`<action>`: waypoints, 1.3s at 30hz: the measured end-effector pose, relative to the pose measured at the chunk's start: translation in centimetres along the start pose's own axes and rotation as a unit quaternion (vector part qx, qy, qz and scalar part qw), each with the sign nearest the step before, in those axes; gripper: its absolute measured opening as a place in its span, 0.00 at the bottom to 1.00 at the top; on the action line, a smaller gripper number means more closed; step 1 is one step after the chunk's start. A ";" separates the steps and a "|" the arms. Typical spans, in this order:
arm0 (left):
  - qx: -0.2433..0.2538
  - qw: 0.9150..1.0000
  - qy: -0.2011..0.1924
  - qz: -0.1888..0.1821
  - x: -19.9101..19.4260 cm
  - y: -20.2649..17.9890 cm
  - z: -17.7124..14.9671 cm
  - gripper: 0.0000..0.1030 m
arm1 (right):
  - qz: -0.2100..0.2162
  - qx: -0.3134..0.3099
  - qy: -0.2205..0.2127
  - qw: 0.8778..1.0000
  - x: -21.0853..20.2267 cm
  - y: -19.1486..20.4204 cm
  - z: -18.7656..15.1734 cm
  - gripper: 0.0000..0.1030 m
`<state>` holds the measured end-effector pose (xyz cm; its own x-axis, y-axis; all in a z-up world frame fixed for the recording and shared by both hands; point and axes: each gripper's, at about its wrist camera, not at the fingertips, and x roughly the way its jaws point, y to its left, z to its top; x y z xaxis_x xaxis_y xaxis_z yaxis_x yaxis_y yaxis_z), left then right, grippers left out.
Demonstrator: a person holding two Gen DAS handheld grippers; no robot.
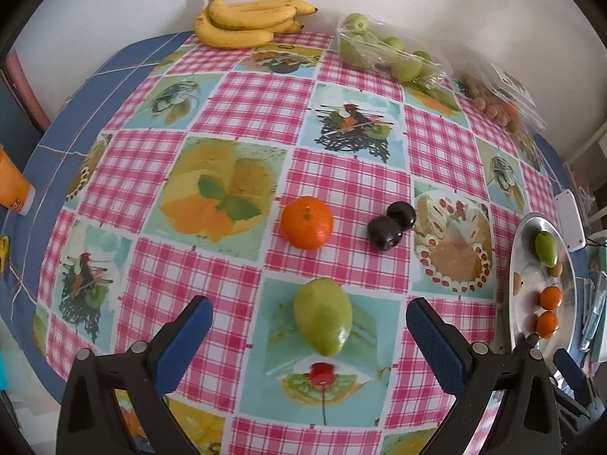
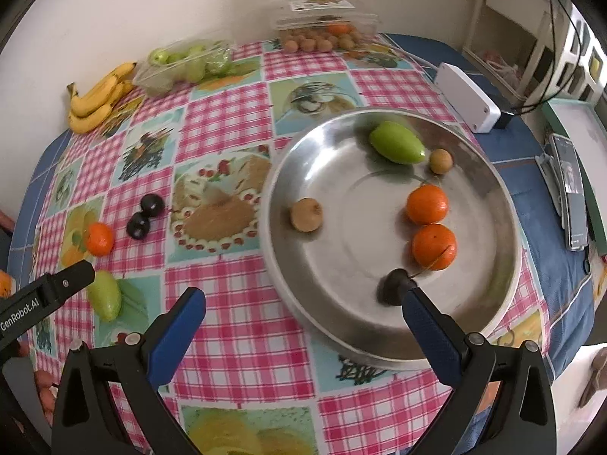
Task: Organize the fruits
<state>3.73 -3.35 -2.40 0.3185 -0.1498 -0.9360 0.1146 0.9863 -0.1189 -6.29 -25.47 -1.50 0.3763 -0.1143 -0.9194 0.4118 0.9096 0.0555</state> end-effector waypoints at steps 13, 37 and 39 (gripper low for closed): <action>-0.030 0.999 0.008 -0.006 -0.6 3.1 -0.8 1.00 | 0.011 -0.043 0.027 0.999 0.9 3.5 -1.4 1.00; -0.064 0.998 0.012 -0.010 1.6 4.8 -0.1 1.00 | 0.075 -0.086 0.017 0.993 3.4 8.3 -0.6 1.00; -0.066 0.998 0.013 -0.009 1.8 4.7 -0.1 1.00 | 0.081 -0.078 0.018 0.993 3.6 8.1 -0.5 1.00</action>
<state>4.80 1.06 -4.67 0.2923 -0.1682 -0.9414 -0.0056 0.9841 -0.1776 -2.01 -18.30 -4.61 0.3962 0.0511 -0.9168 0.2140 0.9658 0.1463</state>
